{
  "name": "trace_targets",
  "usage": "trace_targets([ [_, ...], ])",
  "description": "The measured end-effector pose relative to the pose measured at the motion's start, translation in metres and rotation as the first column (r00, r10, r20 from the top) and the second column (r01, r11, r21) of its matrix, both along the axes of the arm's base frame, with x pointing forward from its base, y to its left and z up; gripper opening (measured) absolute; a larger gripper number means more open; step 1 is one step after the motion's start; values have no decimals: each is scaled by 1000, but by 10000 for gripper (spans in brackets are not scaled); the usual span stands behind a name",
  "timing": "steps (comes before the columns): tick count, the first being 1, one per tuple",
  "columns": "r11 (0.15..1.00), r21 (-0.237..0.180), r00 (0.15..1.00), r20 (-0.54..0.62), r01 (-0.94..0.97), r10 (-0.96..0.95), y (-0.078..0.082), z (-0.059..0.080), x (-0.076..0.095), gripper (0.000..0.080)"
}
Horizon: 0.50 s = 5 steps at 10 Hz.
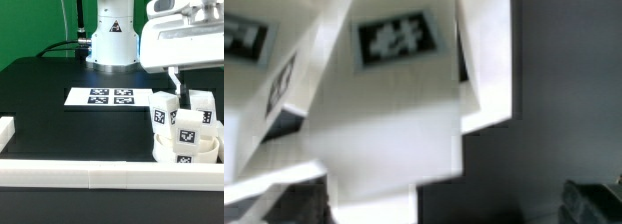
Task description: Assemble stool
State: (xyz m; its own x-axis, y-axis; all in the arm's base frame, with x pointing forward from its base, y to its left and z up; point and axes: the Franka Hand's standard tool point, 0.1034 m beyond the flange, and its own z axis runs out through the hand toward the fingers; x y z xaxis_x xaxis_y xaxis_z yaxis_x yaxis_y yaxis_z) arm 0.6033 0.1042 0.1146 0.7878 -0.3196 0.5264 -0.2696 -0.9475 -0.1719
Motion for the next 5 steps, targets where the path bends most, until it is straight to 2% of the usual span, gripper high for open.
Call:
trace_targets([
  [3, 1000, 22, 1000, -11, -9, 10, -3, 27, 5, 648],
  [5, 1000, 27, 999, -35, -10, 11, -3, 23, 4, 648],
])
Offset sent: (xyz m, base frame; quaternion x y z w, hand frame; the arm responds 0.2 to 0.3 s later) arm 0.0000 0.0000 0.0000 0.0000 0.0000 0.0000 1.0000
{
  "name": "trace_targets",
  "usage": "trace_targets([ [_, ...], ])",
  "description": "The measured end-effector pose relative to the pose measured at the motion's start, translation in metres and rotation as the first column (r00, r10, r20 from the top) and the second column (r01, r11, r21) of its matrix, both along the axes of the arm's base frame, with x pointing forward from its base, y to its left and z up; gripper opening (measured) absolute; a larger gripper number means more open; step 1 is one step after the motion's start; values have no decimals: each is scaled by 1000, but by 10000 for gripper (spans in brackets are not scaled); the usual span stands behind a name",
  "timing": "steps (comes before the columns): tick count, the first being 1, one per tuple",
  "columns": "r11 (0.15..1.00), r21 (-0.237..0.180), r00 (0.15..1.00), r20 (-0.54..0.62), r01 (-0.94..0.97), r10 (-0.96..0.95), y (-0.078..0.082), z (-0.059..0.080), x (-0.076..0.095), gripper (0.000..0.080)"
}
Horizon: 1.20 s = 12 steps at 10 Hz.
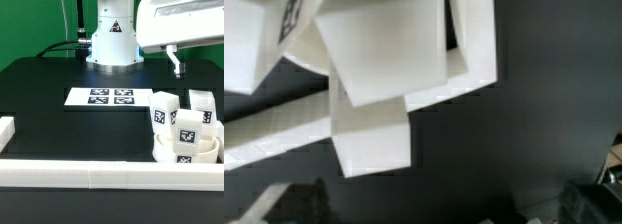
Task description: Assemble stool
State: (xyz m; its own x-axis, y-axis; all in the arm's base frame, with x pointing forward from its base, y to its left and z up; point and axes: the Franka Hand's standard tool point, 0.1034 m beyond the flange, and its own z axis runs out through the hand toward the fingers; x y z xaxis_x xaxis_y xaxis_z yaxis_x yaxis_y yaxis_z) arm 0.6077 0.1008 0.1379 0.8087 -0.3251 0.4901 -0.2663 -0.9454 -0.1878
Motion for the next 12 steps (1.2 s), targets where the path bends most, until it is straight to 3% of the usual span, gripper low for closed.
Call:
trace_targets([
  [2, 1000, 1, 999, -45, -18, 18, 0, -5, -3, 648],
  [5, 995, 18, 959, -265, -101, 102, -5, -16, -10, 648],
  [8, 991, 74, 890, -437, -114, 135, -11, -15, -15, 648],
  [12, 989, 71, 884, -444, -128, 146, -14, -15, -11, 648],
])
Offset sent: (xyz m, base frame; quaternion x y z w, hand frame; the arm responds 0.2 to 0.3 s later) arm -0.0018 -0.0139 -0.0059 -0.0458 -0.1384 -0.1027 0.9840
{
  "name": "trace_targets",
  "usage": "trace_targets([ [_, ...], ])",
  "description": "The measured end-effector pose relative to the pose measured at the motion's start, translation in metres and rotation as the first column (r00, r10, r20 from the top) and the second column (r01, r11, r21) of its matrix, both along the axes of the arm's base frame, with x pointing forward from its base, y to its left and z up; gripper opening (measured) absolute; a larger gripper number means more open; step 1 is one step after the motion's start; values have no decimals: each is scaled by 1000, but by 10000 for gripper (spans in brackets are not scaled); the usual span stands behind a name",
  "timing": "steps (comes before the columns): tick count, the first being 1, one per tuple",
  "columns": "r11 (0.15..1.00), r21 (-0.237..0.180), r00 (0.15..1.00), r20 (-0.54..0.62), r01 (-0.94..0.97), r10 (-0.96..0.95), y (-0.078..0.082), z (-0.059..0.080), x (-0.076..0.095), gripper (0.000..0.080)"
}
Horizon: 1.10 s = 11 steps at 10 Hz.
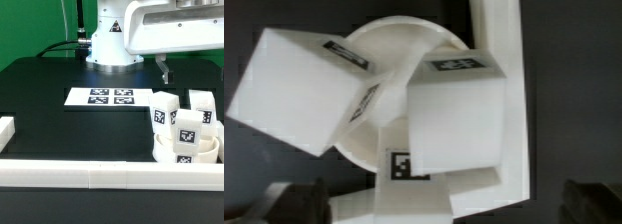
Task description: Assemble stool
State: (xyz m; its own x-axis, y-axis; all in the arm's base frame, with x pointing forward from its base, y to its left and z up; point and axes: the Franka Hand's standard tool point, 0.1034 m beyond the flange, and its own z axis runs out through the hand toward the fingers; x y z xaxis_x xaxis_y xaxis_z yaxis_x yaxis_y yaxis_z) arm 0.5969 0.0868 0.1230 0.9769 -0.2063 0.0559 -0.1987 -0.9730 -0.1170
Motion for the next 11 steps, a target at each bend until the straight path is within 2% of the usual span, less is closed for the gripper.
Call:
trace_targets([
  [1, 998, -36, 999, 0, -54, 54, 2, 0, 0, 648],
  [2, 992, -47, 993, 3, -119, 119, 2, 0, 0, 648],
  [3, 959, -82, 962, 4, -272, 274, 1, 0, -1, 648],
  [8, 808, -126, 815, -6, -575, 579, -3, -1, -1, 648],
  [11, 566, -156, 577, -33, -809, 816, 4, -3, -2, 648],
])
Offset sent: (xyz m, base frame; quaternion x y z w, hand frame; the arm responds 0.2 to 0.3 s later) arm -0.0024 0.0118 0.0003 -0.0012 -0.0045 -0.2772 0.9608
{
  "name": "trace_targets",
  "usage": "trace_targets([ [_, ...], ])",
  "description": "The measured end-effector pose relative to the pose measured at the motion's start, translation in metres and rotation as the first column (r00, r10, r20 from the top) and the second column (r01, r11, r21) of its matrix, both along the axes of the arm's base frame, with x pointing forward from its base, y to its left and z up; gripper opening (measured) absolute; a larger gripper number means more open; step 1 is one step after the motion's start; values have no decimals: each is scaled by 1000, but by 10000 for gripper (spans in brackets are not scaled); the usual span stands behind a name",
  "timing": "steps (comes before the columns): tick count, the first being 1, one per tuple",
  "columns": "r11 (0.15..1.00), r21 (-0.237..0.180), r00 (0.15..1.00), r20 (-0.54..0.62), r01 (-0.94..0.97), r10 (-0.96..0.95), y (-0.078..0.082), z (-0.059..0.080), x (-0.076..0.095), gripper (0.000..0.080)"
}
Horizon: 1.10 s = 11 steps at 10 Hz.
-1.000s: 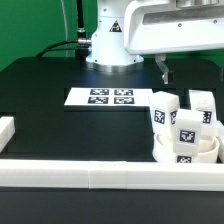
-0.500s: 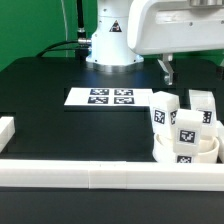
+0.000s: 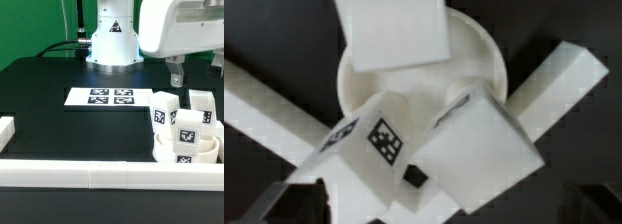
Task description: Assemble stool
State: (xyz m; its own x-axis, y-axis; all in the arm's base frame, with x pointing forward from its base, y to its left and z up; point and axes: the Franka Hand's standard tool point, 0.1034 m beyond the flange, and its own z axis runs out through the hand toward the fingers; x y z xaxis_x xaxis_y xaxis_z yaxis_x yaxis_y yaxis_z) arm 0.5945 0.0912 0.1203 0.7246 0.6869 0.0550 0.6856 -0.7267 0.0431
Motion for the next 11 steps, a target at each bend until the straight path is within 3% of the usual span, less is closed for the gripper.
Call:
trace_targets([
  [3, 976, -36, 977, -4, -214, 214, 10, -8, -3, 648],
  [5, 940, -64, 942, -13, -334, 334, 4, -7, -2, 648],
  [7, 929, -72, 932, -16, -363, 363, 7, -10, -2, 648],
  [11, 922, -68, 925, -45, -381, 378, 14, -30, -9, 648],
])
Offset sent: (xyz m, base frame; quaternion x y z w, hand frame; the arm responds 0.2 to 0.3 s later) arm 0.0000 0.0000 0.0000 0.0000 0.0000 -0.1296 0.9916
